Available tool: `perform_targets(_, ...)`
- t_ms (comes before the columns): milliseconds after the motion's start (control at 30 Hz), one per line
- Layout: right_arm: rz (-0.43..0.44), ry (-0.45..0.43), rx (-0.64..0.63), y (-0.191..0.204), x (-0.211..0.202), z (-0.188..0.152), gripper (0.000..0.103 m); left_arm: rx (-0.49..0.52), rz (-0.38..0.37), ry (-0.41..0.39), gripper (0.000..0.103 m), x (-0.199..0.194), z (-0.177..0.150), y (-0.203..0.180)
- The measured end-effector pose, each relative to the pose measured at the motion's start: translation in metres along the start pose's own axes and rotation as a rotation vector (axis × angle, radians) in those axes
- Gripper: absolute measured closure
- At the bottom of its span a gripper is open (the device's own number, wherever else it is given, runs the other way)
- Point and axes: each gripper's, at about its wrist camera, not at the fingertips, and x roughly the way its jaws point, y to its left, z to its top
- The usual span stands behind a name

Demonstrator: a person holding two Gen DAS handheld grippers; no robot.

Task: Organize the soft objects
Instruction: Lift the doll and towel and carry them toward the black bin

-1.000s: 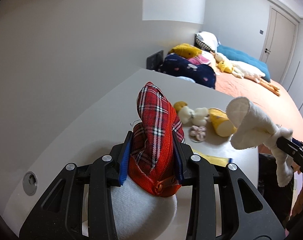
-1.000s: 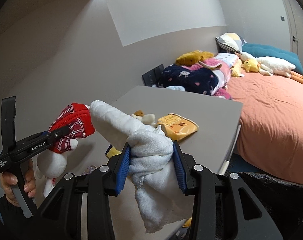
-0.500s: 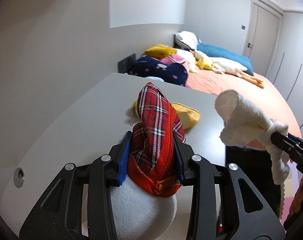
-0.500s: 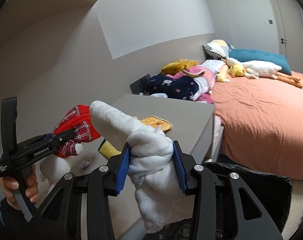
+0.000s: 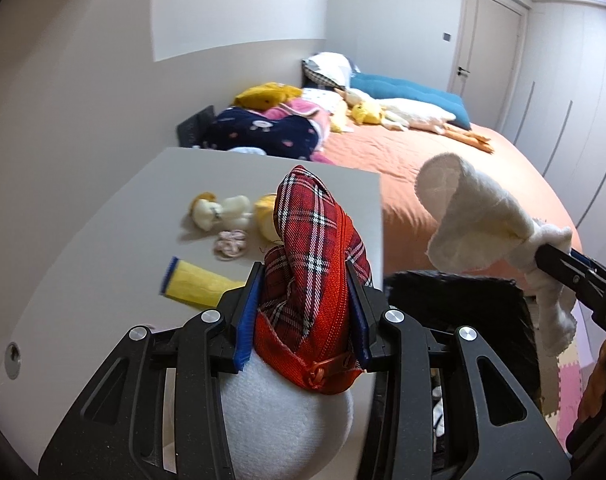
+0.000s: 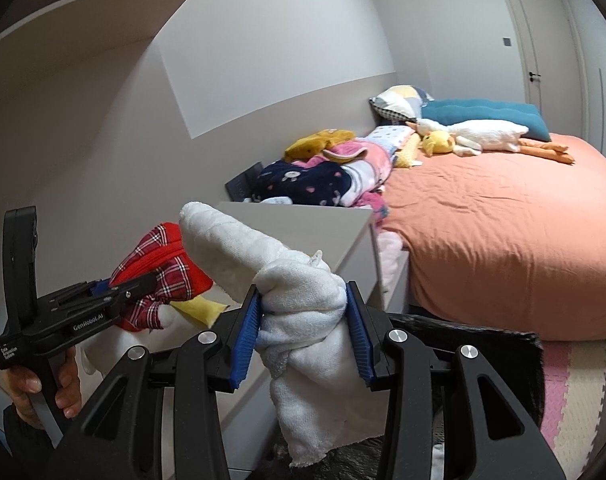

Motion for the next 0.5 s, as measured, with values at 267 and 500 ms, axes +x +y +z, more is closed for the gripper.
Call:
perform_targets(267,-0.072,-0.034,0.028,-0.028,-0.025,-0.003,0.059,0.041,-0.074,0.015,0.065,0.007,0.001,-0.042)
perform_targets(500,-0.119,-0.054,0.061,-0.056,-0.044,-0.007,0.059,0.08,-0.133,0.037,0.064,0.014,-0.002,-0.08)
